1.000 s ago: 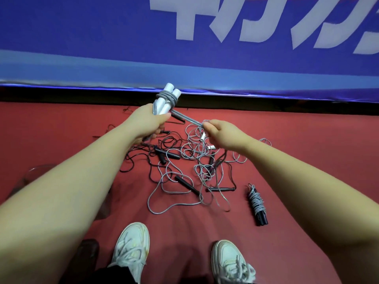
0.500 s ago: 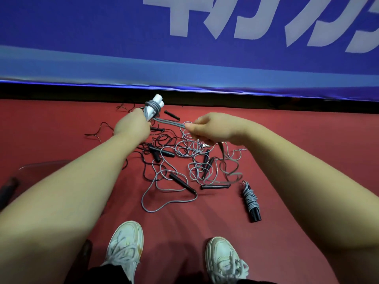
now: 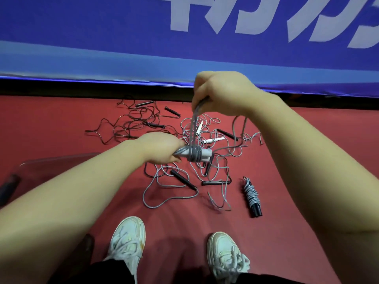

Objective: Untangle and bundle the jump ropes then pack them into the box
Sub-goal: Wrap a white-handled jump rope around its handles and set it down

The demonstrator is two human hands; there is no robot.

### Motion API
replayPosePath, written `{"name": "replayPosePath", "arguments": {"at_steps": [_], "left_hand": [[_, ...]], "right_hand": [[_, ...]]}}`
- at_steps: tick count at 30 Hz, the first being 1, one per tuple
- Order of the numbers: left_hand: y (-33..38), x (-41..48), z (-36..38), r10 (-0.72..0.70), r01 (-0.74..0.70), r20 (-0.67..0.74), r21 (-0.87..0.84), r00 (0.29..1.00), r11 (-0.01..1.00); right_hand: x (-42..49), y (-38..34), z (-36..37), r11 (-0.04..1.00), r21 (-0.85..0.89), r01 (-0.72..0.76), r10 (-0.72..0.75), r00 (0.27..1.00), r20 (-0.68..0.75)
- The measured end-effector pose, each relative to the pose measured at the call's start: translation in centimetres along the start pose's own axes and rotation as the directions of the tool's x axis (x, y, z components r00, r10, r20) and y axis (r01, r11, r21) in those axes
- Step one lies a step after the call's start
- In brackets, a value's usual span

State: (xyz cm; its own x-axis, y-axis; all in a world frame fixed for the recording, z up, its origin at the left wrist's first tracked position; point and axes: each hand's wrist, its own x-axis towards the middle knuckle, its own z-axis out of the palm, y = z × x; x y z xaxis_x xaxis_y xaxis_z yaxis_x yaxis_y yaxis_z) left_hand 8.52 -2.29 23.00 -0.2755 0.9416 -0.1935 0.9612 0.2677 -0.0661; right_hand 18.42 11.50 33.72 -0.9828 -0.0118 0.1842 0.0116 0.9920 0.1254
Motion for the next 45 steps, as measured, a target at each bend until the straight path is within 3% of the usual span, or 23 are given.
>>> {"name": "replayPosePath", "arguments": {"at_steps": [2, 4, 5, 7, 8, 10, 14, 17, 19, 21, 23, 25, 27, 29, 32, 36, 38, 43, 45], "left_hand": [[0.4, -0.6, -0.2, 0.084, -0.085, 0.035, 0.037, 0.996, 0.996], [0.7, -1.2, -0.3, 0.156, -0.16, 0.051, 0.066, 0.986, 0.985], [0.9, -1.5, -0.2, 0.192, -0.196, 0.058, 0.082, 0.98, 0.977], [1.5, -2.1, 0.0, 0.267, -0.272, 0.057, 0.107, 0.962, 0.956], [1.8, -2.2, 0.2, 0.303, -0.306, 0.042, 0.111, 0.952, 0.946], [2.5, -2.3, 0.1, 0.359, -0.356, -0.003, 0.114, 0.933, 0.927], [2.8, -2.4, -0.9, 0.371, -0.378, -0.126, -0.035, 0.92, 0.925], [1.9, -3.0, -2.0, 0.227, -0.28, -0.233, -0.228, 0.946, 0.932], [1.6, -3.3, -2.8, 0.015, -0.175, -0.338, -0.446, 0.941, 0.878], [1.5, -3.1, -3.7, -0.225, -0.132, -0.388, -0.707, 0.894, 0.695], [1.3, -2.6, -4.4, -0.361, -0.243, -0.332, -0.932, 0.872, 0.27], [0.6, -2.1, -5.1, -0.422, -0.31, -0.213, -0.934, 0.881, -0.176], [-0.5, -2.2, -5.6, -0.46, -0.32, -0.119, -0.865, 0.88, -0.387], [-1.6, -2.4, -5.4, -0.464, -0.317, -0.083, -0.833, 0.882, -0.453], [-2.9, -3.0, -4.2, -0.458, -0.283, -0.075, -0.869, 0.886, -0.405], [-3.8, -3.5, -2.6, -0.527, -0.196, -0.091, -0.969, 0.845, -0.147], [-4.1, -3.5, -1.9, -0.553, -0.115, -0.073, -0.992, 0.83, -0.042], [-4.6, -3.6, -0.9, -0.513, 0.029, 0.034, -0.999, 0.857, -0.018], [-4.8, -3.4, -0.5, -0.535, 0.06, 0.018, -0.996, 0.844, 0.063]], "right_hand": [[-0.1, 1.1, 0.2, 0.986, 0.152, -0.072, 0.049, 0.988, 0.148], [-0.6, 2.8, 1.1, 0.925, 0.325, -0.196, 0.065, 0.926, 0.372], [-1.1, 3.7, 1.8, 0.857, 0.429, -0.285, 0.043, 0.87, 0.492], [-2.2, 5.2, 3.6, 0.619, 0.632, -0.467, -0.09, 0.756, 0.648], [-2.6, 5.8, 4.4, 0.486, 0.698, -0.527, -0.168, 0.727, 0.666], [-2.9, 6.3, 5.5, 0.345, 0.762, -0.547, -0.256, 0.726, 0.638], [-2.6, 6.0, 7.9, 0.309, 0.814, -0.492, -0.18, 0.81, 0.558], [-3.1, 5.5, 10.1, 0.302, 0.833, -0.464, -0.034, 0.868, 0.496], [-3.4, 5.0, 11.4, 0.259, 0.86, -0.439, 0.087, 0.897, 0.432], [-3.1, 4.2, 12.0, 0.291, 0.865, -0.41, 0.188, 0.91, 0.368], [-2.4, 2.8, 12.5, 0.405, 0.831, -0.38, 0.27, 0.919, 0.288], [-1.8, 1.5, 12.5, 0.431, 0.829, -0.357, 0.338, 0.915, 0.219], [-1.6, 0.8, 12.3, 0.467, 0.825, -0.319, 0.343, 0.925, 0.163], [-1.7, 0.4, 12.2, 0.562, 0.784, -0.262, 0.276, 0.954, 0.12], [-1.9, 0.3, 12.2, 0.659, 0.729, -0.187, 0.213, 0.975, 0.057], [-1.7, 1.0, 11.7, 0.696, 0.691, -0.197, 0.269, 0.963, 0.003], [-1.6, 1.2, 11.2, 0.668, 0.707, -0.232, 0.283, 0.958, 0.046], [-1.6, 1.5, 10.7, 0.481, 0.803, -0.353, 0.278, 0.93, 0.243], [-1.5, 1.4, 11.0, 0.413, 0.823, -0.389, 0.28, 0.915, 0.292]]}}
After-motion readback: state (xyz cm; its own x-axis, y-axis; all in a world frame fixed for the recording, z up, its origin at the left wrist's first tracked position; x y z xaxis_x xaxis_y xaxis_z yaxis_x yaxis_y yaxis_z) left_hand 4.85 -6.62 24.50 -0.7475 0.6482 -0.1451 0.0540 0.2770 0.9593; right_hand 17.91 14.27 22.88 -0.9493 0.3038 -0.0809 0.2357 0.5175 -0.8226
